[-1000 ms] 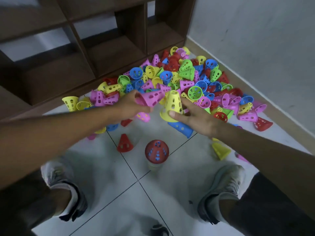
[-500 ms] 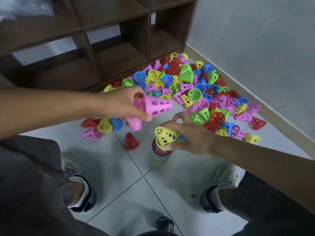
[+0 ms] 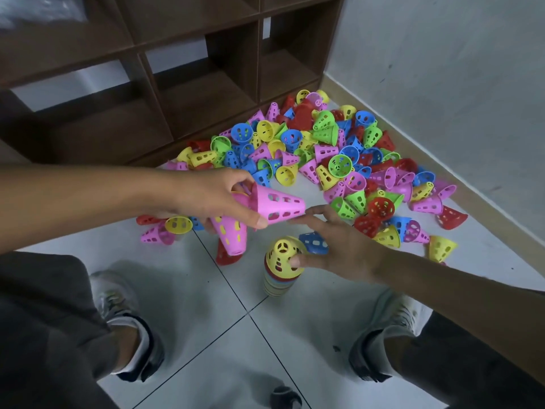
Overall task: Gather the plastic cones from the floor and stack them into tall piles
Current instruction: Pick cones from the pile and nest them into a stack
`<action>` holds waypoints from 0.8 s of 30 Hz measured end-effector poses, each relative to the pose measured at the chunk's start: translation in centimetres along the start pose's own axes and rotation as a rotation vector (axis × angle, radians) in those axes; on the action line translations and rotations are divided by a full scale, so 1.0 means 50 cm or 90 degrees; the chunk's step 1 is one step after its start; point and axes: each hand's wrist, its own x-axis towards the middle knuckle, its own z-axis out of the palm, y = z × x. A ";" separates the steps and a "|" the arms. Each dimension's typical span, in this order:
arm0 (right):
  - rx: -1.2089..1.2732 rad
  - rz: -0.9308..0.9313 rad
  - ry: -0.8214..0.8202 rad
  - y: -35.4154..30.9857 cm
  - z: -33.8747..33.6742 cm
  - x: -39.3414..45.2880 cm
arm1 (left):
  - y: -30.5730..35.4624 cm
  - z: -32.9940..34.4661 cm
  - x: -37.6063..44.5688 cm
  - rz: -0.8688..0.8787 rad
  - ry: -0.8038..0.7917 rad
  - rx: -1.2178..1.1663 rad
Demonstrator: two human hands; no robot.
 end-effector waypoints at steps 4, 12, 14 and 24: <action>0.038 -0.017 0.046 0.007 -0.033 -0.004 | 0.007 0.001 0.007 0.006 -0.021 -0.001; 0.063 -0.099 0.139 -0.001 -0.084 -0.007 | 0.006 0.012 0.017 0.040 -0.041 0.036; 0.049 -0.114 0.148 -0.010 -0.094 -0.009 | 0.004 0.023 0.018 0.060 -0.042 0.064; -0.083 -0.144 0.139 -0.047 -0.111 -0.030 | -0.020 0.087 0.051 0.145 -0.033 0.142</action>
